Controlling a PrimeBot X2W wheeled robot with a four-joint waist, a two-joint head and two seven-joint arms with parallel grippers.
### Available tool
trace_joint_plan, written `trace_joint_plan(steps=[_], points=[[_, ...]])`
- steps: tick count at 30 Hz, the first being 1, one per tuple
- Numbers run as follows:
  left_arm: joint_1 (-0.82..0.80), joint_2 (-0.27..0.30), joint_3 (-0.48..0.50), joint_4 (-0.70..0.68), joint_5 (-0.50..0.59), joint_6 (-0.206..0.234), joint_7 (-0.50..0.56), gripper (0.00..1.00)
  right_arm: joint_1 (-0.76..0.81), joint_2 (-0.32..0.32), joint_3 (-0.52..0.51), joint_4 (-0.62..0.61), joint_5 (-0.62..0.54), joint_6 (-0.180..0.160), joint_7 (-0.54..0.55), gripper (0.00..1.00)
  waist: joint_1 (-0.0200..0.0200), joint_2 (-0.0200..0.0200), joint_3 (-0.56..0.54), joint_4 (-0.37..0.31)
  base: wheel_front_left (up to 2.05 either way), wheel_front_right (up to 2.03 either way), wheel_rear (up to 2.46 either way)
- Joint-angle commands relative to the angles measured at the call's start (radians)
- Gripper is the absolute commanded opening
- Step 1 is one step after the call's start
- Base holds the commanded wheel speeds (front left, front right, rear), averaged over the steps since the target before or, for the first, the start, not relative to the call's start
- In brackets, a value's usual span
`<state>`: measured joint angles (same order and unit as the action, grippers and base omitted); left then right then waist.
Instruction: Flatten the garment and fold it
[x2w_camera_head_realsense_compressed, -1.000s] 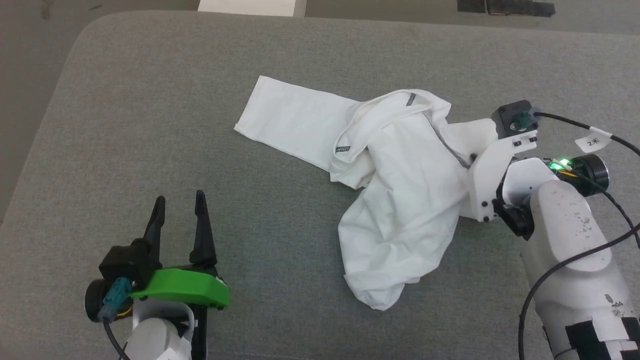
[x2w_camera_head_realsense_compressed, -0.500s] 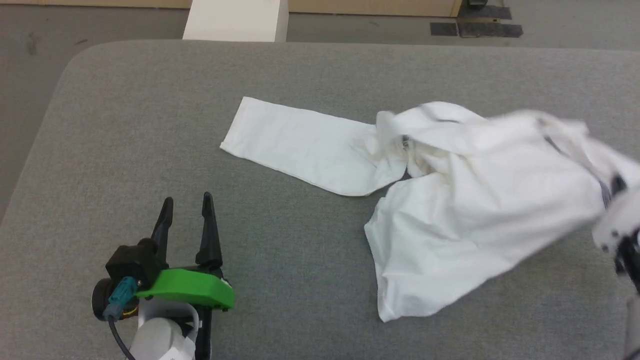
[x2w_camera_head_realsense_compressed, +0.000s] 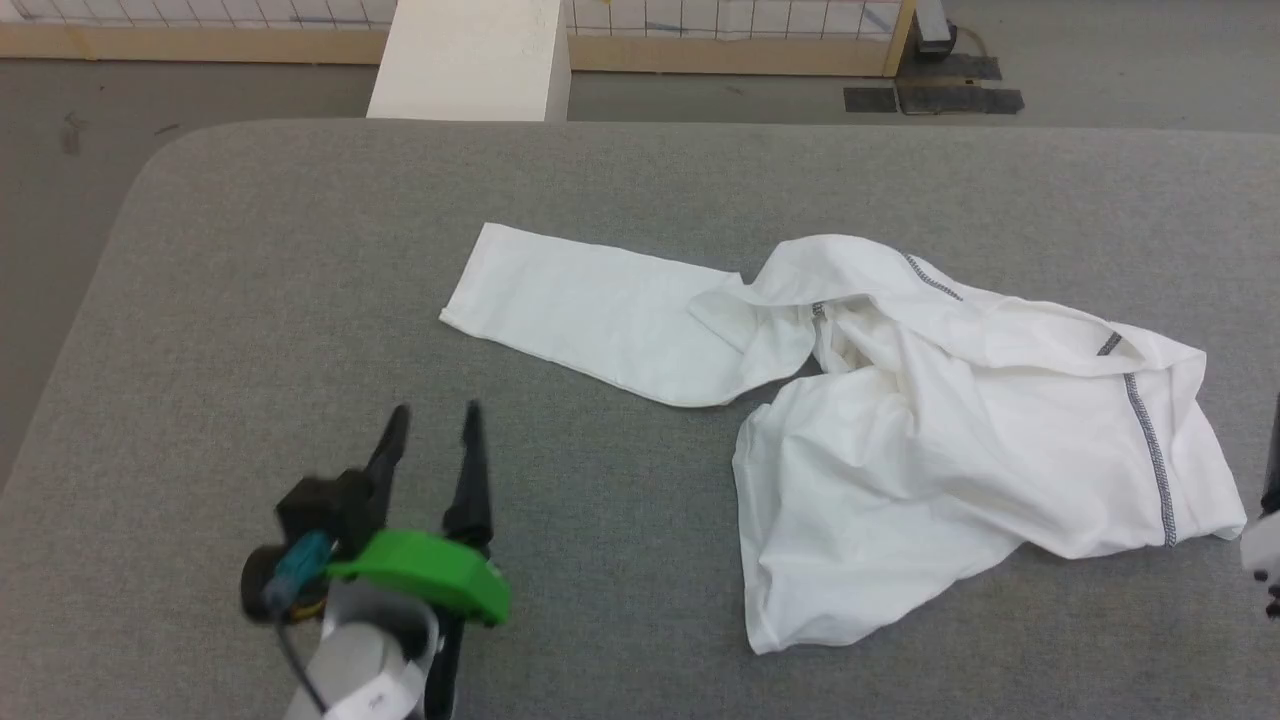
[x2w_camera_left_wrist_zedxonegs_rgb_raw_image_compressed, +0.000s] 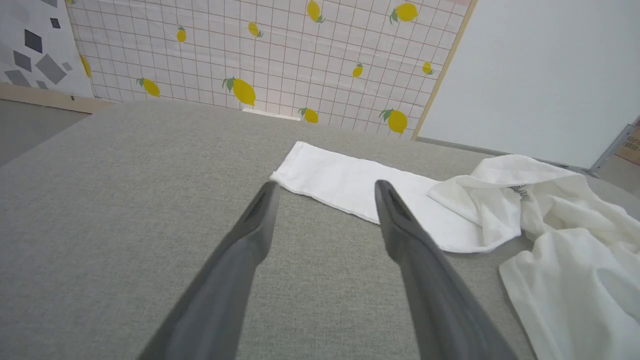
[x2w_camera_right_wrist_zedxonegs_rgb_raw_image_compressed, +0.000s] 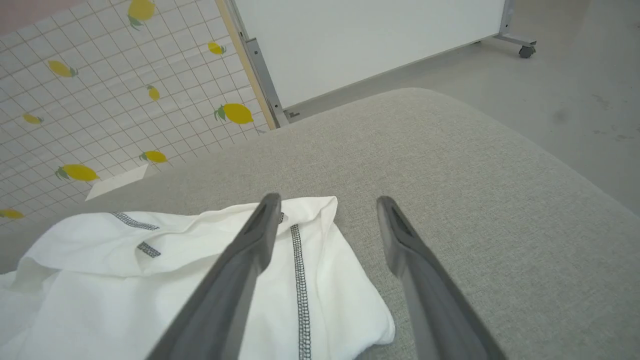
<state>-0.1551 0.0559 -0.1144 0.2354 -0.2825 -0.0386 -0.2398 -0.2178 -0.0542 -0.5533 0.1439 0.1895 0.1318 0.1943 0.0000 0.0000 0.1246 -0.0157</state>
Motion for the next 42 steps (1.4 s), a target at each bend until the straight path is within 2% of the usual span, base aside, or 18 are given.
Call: trace_joint_plan(steps=[1,6,11,17,23,28,29,34,38,42], points=[[-0.058,-0.004,-0.016,0.017,0.001,-0.011,0.024,1.00,0.038,0.003,0.006,-0.012,0.020,-0.001,-0.011,1.00,0.0000,0.0000,-0.007,-0.007,0.00,0.00,0.00],[-0.252,-0.003,-0.095,0.130,0.011,-0.042,0.185,1.00,0.087,0.004,0.039,-0.035,0.066,-0.001,-0.018,1.00,0.0000,0.0000,0.010,-0.042,0.00,0.00,0.00],[-0.465,-0.004,-0.198,0.292,0.010,-0.070,0.415,1.00,0.091,0.004,0.089,-0.029,0.097,-0.001,-0.020,1.00,0.0000,0.0000,0.065,-0.099,0.00,0.00,0.00],[-0.599,0.010,-0.353,0.457,0.026,-0.090,0.679,1.00,0.078,0.004,0.122,0.005,0.130,-0.001,-0.046,1.00,0.0000,0.0000,0.134,-0.170,0.00,0.00,0.00],[-0.625,0.049,-0.479,0.487,-0.035,-0.092,0.705,1.00,0.075,0.004,0.118,0.042,0.139,-0.001,-0.076,1.00,0.0000,0.0000,0.171,-0.201,0.00,0.00,0.00],[-0.634,0.079,-0.497,0.526,-0.051,-0.090,0.659,1.00,0.069,0.004,0.118,0.057,0.137,-0.001,-0.090,1.00,0.0000,0.0000,0.176,-0.203,0.00,0.00,0.00],[-0.637,0.081,-0.498,0.533,-0.046,-0.087,0.640,0.00,0.066,0.004,0.119,0.058,0.136,-0.001,-0.092,1.00,0.0000,0.0000,0.176,-0.199,0.00,0.00,0.00],[-0.642,0.065,-0.465,0.555,-0.089,-0.083,0.562,0.00,0.060,0.004,0.127,0.063,0.130,-0.001,-0.094,1.00,0.0000,0.0000,0.162,-0.161,0.00,0.00,0.00],[-0.648,0.080,-0.361,0.532,-0.158,-0.040,0.434,0.00,0.063,0.004,0.127,0.066,0.119,-0.001,-0.091,1.00,0.0000,0.0000,0.129,-0.117,0.00,0.00,0.00],[-0.621,0.144,-0.240,0.501,-0.221,0.023,0.327,0.00,0.069,0.004,0.129,0.064,0.104,-0.001,-0.079,1.00,0.0000,0.0000,0.088,-0.072,0.00,0.00,0.00]])
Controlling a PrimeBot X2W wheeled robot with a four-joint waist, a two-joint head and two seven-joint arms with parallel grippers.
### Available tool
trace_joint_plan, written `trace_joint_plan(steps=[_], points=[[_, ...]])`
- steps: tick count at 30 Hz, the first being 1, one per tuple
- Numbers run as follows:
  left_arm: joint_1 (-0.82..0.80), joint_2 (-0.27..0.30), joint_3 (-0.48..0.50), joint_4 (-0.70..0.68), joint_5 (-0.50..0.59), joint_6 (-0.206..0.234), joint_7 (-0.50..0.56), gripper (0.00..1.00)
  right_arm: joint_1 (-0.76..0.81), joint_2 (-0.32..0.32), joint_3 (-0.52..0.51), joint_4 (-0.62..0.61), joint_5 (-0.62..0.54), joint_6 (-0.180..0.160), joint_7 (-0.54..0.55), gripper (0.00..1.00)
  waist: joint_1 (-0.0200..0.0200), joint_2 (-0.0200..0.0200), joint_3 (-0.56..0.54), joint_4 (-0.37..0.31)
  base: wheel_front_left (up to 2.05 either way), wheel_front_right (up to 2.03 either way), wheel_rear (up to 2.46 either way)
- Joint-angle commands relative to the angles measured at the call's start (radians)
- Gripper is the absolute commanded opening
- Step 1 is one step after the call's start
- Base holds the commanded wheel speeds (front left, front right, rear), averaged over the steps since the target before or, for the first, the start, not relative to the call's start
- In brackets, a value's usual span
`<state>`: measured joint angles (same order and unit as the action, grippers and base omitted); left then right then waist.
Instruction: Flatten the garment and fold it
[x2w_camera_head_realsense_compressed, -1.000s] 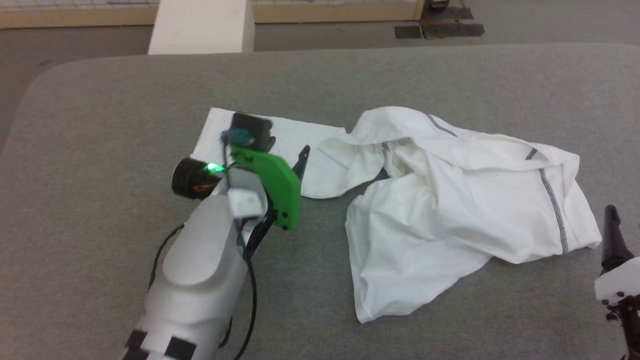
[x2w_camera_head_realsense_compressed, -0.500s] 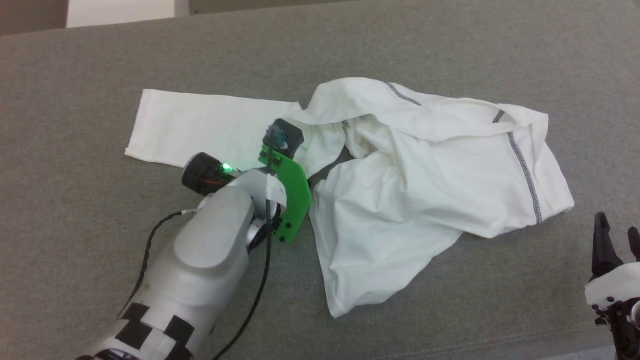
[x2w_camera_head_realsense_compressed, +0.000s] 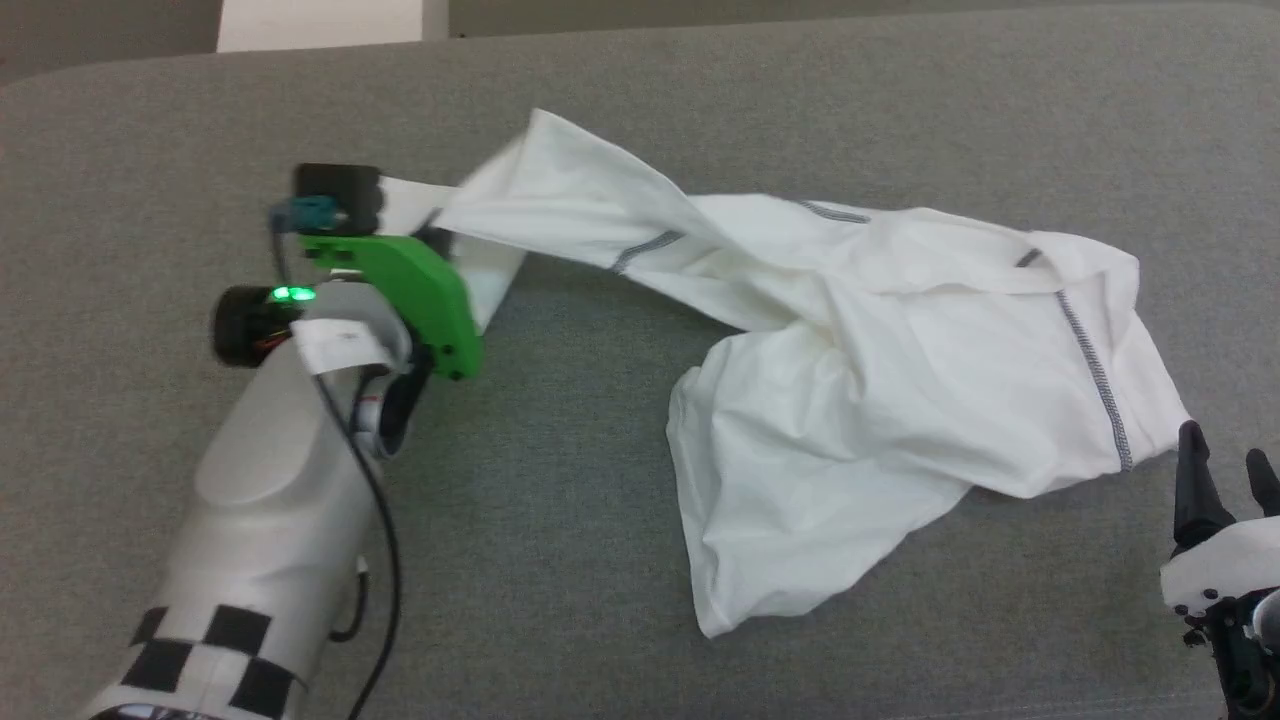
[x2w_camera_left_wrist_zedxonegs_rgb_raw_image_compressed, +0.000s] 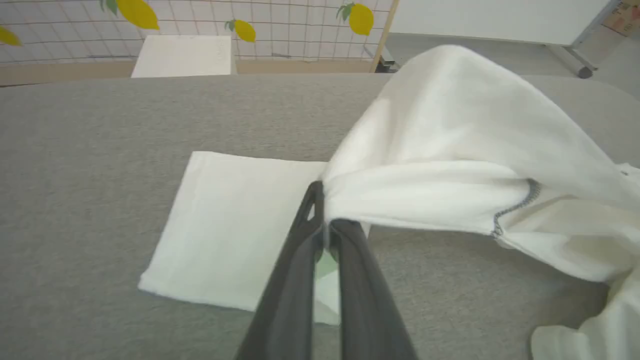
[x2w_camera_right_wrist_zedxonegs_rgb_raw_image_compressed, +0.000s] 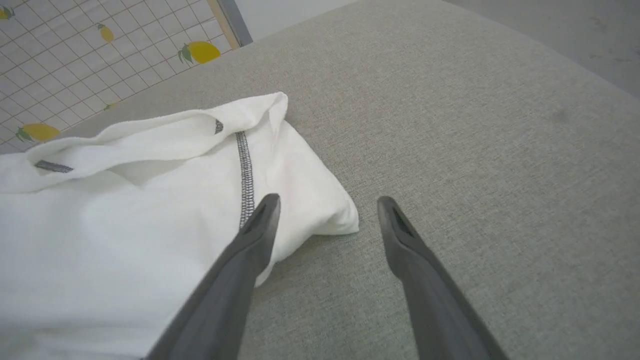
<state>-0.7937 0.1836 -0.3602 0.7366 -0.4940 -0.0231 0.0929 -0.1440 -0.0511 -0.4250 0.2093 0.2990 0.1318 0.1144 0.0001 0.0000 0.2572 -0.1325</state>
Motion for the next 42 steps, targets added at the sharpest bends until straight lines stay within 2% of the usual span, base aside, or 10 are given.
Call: trace_joint_plan(steps=[1,6,12,13,14,19,24,28,32,42], points=[[0.033,0.033,0.032,-0.006,-0.023,0.023,-0.022,0.00,-0.003,0.001,0.002,-0.002,-0.007,-0.001,0.004,1.00,-0.0001,0.0000,-0.053,0.053,0.00,0.00,0.00],[0.192,0.127,0.176,-0.028,-0.110,0.116,-0.060,0.00,0.006,0.001,0.014,-0.014,-0.016,-0.001,0.019,1.00,-0.0001,0.0000,-0.084,0.091,0.00,0.00,0.00],[0.341,0.111,0.221,-0.054,-0.183,0.141,-0.018,0.00,0.018,0.001,0.013,-0.027,-0.021,-0.001,0.034,1.00,-0.0001,0.0000,-0.090,0.123,0.00,0.00,0.00],[0.348,0.101,0.227,-0.067,-0.195,0.137,-0.024,0.20,0.019,0.001,0.015,-0.028,-0.022,-0.001,0.036,1.00,-0.0001,0.0000,-0.091,0.126,0.00,0.00,0.00],[0.355,0.092,0.232,-0.084,-0.205,0.134,-0.032,1.00,0.018,0.001,0.021,-0.029,-0.023,-0.001,0.039,1.00,-0.0001,0.0000,-0.092,0.128,0.00,0.00,0.00],[0.403,0.086,0.269,-0.194,-0.217,0.125,-0.139,1.00,0.007,0.001,0.061,-0.038,-0.024,-0.001,0.050,1.00,-0.0001,0.0000,-0.103,0.122,0.00,0.00,0.00],[0.530,0.097,0.261,-0.385,-0.061,0.170,-0.346,1.00,-0.030,0.001,0.121,-0.069,-0.040,-0.001,0.087,1.00,-0.0001,0.0000,-0.094,0.123,0.00,0.00,0.00],[0.603,0.047,0.306,-0.574,0.081,0.199,-0.354,1.00,-0.108,0.001,0.177,-0.087,-0.073,-0.001,0.150,1.00,-0.0001,0.0000,-0.064,0.138,0.00,0.00,0.00],[0.663,-0.031,0.335,-0.700,0.193,0.187,-0.354,1.00,-0.242,0.001,0.273,-0.050,-0.141,-0.001,0.249,1.00,-0.0001,0.0000,-0.022,0.154,0.00,0.00,0.00],[0.606,-0.113,0.353,-0.745,0.283,0.106,-0.355,1.00,-0.589,-0.023,0.436,0.263,-0.333,-0.001,0.415,1.00,-0.0001,0.0000,0.108,0.225,0.00,0.00,0.00]])
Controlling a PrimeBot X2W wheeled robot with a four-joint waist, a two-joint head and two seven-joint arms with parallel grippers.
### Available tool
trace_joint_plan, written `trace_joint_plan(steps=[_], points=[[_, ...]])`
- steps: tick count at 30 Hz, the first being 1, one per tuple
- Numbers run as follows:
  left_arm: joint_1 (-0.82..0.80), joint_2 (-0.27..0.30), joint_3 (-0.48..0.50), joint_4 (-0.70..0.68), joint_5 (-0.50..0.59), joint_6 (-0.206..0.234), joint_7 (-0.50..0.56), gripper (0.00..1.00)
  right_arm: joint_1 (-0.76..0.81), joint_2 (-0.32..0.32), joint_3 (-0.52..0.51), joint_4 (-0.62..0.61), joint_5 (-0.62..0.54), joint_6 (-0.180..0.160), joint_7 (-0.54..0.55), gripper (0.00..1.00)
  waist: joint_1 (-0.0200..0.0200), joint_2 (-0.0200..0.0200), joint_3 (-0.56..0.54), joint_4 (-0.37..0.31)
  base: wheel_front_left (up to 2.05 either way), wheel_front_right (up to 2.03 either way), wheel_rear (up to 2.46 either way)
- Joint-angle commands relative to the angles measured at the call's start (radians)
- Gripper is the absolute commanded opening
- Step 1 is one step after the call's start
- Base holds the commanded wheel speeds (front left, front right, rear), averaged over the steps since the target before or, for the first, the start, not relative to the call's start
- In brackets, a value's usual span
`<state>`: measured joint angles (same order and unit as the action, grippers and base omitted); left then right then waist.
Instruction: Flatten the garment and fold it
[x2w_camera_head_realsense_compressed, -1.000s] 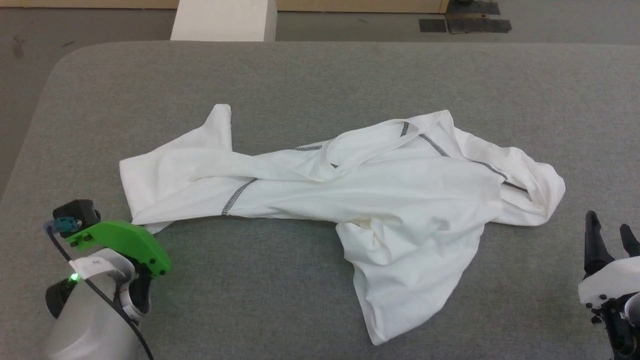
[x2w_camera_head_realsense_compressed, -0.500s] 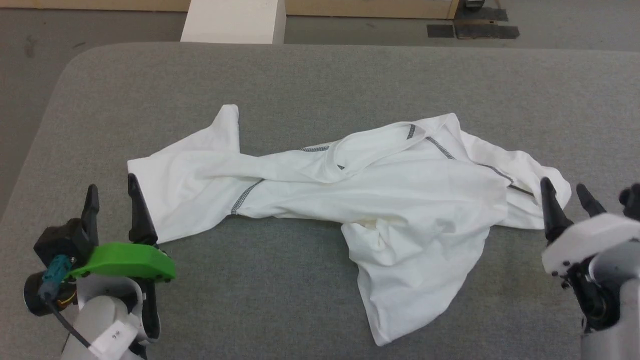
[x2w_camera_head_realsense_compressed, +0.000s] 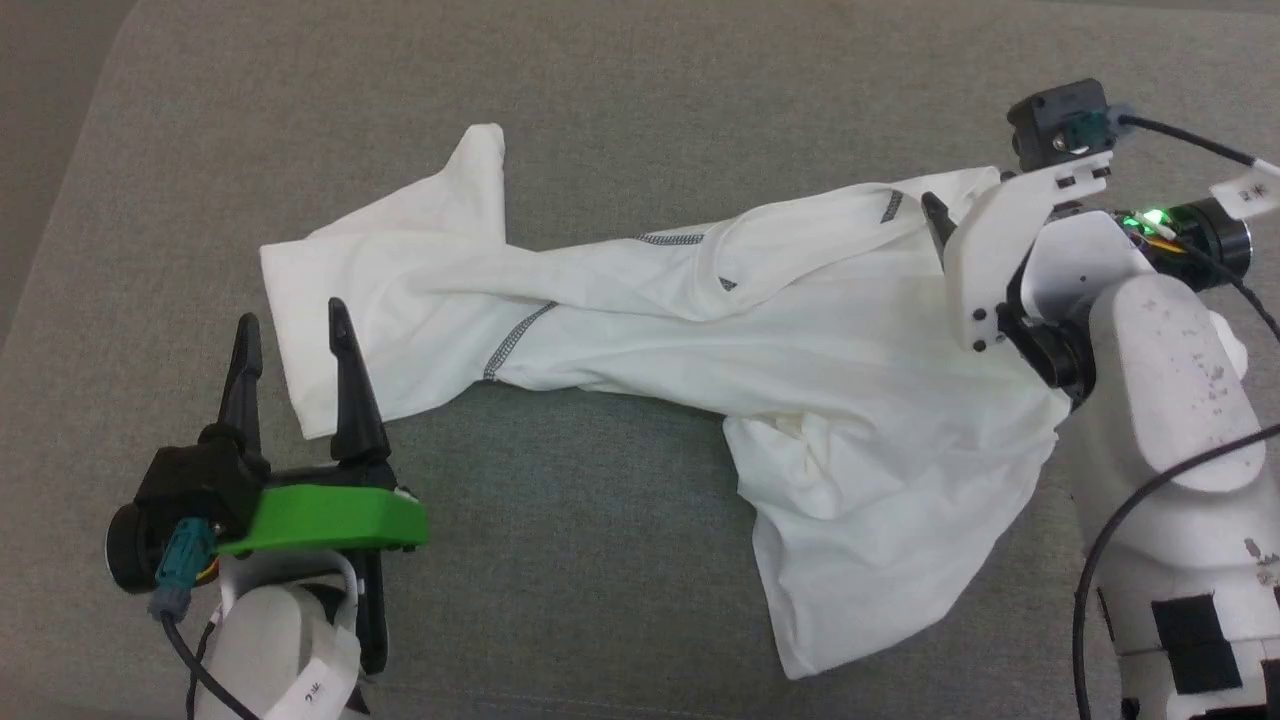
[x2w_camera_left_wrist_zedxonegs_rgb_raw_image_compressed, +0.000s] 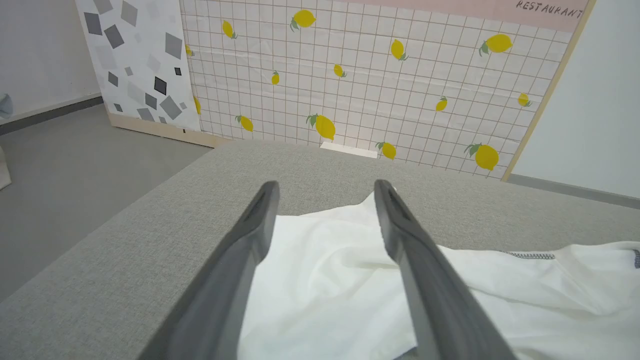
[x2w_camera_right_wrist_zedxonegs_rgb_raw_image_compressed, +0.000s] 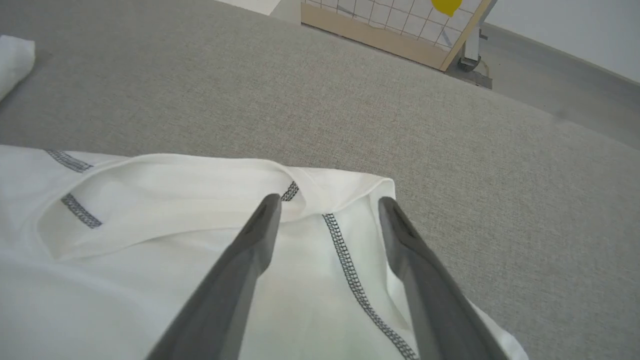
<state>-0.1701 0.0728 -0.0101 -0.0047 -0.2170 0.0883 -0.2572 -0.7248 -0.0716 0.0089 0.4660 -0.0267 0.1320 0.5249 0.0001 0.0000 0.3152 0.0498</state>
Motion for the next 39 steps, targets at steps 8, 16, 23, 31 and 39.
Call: trace_joint_plan(steps=[8,16,23,31,39], points=[[-0.041,-0.019,0.010,-0.008,0.031,-0.028,-0.004,1.00,-0.120,-0.001,0.013,0.191,-0.094,-0.001,0.000,1.00,-0.0001,0.0000,0.087,0.065,0.00,0.00,0.00],[-0.045,-0.022,-0.001,0.001,0.025,-0.038,-0.004,1.00,-0.182,0.010,-0.021,0.258,-0.098,-0.001,-0.026,0.00,-0.0001,0.0000,0.093,0.068,0.00,0.00,0.00],[-0.076,-0.022,-0.048,-0.002,0.003,-0.037,-0.004,1.00,-0.327,0.015,-0.092,0.264,-0.141,-0.001,-0.018,0.00,-0.0001,0.0000,0.142,0.113,0.00,0.00,0.00],[-0.112,-0.022,-0.083,0.030,-0.015,-0.044,-0.005,1.00,-0.383,0.021,-0.217,0.299,-0.244,-0.001,-0.045,1.00,-0.0001,0.0000,0.171,0.152,0.00,0.00,0.00],[-0.092,-0.022,-0.073,0.069,-0.011,-0.050,-0.005,1.00,-0.373,0.021,-0.191,0.291,-0.088,-0.001,-0.262,1.00,-0.0001,0.0000,0.069,0.100,0.00,0.00,0.00]])
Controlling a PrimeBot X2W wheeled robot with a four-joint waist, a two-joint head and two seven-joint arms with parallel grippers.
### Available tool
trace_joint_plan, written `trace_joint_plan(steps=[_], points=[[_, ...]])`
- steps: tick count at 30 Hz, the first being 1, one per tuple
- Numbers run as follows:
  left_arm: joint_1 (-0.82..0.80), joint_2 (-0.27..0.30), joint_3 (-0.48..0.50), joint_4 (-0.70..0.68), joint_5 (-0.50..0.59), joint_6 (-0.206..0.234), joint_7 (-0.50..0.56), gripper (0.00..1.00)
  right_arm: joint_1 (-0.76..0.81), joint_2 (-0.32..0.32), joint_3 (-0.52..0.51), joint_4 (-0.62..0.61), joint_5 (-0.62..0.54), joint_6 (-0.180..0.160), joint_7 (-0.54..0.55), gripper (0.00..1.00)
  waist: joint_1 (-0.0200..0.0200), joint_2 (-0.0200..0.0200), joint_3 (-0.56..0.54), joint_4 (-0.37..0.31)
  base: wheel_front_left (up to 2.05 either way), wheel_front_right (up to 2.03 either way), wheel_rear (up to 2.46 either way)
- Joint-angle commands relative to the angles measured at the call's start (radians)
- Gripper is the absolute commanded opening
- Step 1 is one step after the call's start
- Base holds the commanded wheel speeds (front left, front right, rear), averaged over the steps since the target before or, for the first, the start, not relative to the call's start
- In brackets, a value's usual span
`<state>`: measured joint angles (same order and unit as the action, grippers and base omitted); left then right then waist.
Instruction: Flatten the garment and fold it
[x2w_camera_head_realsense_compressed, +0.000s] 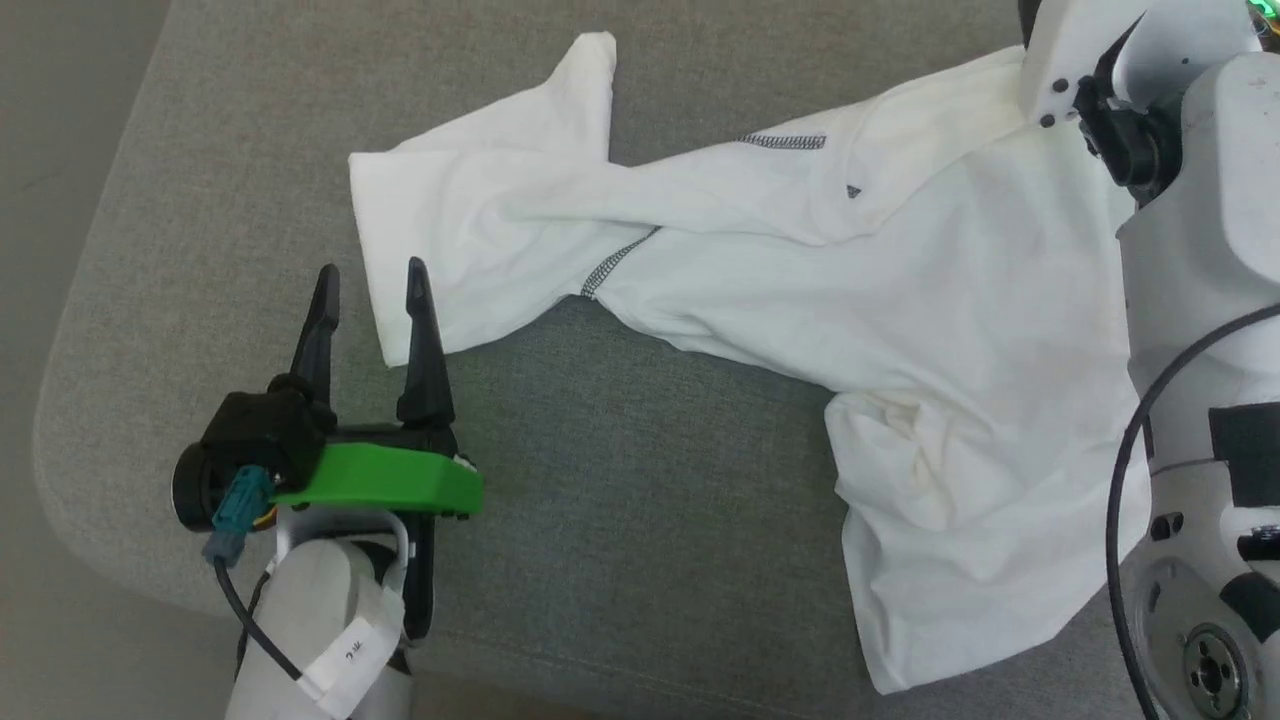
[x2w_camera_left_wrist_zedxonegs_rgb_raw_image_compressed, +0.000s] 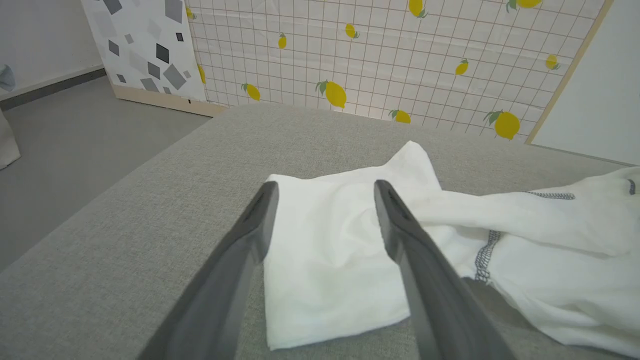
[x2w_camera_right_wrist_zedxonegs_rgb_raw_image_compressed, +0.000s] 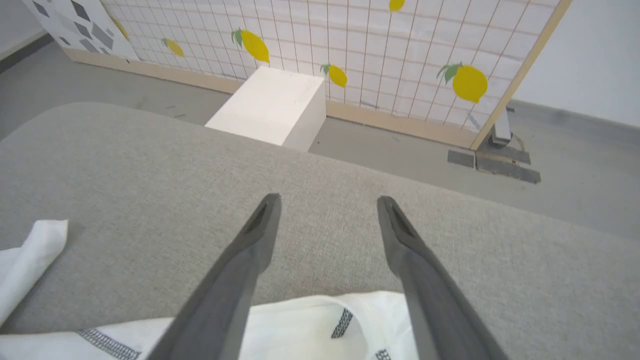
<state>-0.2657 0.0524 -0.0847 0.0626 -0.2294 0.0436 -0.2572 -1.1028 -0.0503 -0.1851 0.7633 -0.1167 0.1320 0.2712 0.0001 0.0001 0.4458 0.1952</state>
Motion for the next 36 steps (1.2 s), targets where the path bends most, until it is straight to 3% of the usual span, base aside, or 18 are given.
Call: trace_joint_plan(steps=[1,10,18,22,28,32,34,35,36], points=[[0.010,-0.002,0.002,0.009,0.002,-0.008,-0.005,1.00,0.026,0.000,0.011,-0.022,0.015,-0.001,-0.041,1.00,-0.0001,-0.0001,-0.080,-0.054,0.00,0.00,0.00],[0.074,-0.002,0.017,0.056,0.014,-0.018,-0.005,1.00,0.374,-0.011,0.056,-0.204,0.160,-0.001,-0.177,1.00,-0.0001,-0.0001,-0.227,-0.132,0.00,0.00,0.00],[0.089,-0.002,-0.006,0.113,0.012,-0.035,-0.005,1.00,0.739,-0.004,-0.004,-0.426,0.257,-0.001,-0.143,1.00,-0.0001,-0.0001,-0.280,-0.195,0.00,0.00,0.00],[0.007,-0.002,-0.050,0.195,0.006,-0.076,0.021,1.00,0.832,-0.001,-0.020,-0.520,0.299,-0.001,-0.117,1.00,-0.0001,-0.0001,-0.259,-0.213,0.00,0.00,0.00],[-0.295,0.029,-0.151,0.372,0.022,-0.147,0.264,1.00,0.875,0.000,-0.019,-0.615,0.361,-0.001,-0.095,1.00,-0.0001,-0.0001,-0.198,-0.238,0.00,0.00,0.00],[-0.469,0.051,-0.250,0.516,0.024,-0.169,0.547,1.00,0.876,0.000,-0.014,-0.641,0.381,-0.001,-0.089,1.00,-0.0001,-0.0001,-0.160,-0.268,0.00,0.00,0.00],[-0.537,0.061,-0.326,0.553,0.009,-0.173,0.668,1.00,0.875,0.000,-0.015,-0.645,0.388,-0.001,-0.091,1.00,-0.0001,-0.0001,-0.141,-0.285,0.00,0.00,0.00],[-0.588,0.085,-0.453,0.557,-0.046,-0.174,0.758,1.00,0.875,0.000,-0.019,-0.642,0.397,-0.001,-0.096,1.00,-0.0001,-0.0001,-0.120,-0.302,0.00,0.00,0.00],[-0.597,0.097,-0.486,0.559,-0.063,-0.174,0.781,1.00,0.875,0.000,-0.019,-0.641,0.399,-0.001,-0.099,1.00,-0.0001,-0.0001,-0.116,-0.307,0.00,0.00,0.00]])
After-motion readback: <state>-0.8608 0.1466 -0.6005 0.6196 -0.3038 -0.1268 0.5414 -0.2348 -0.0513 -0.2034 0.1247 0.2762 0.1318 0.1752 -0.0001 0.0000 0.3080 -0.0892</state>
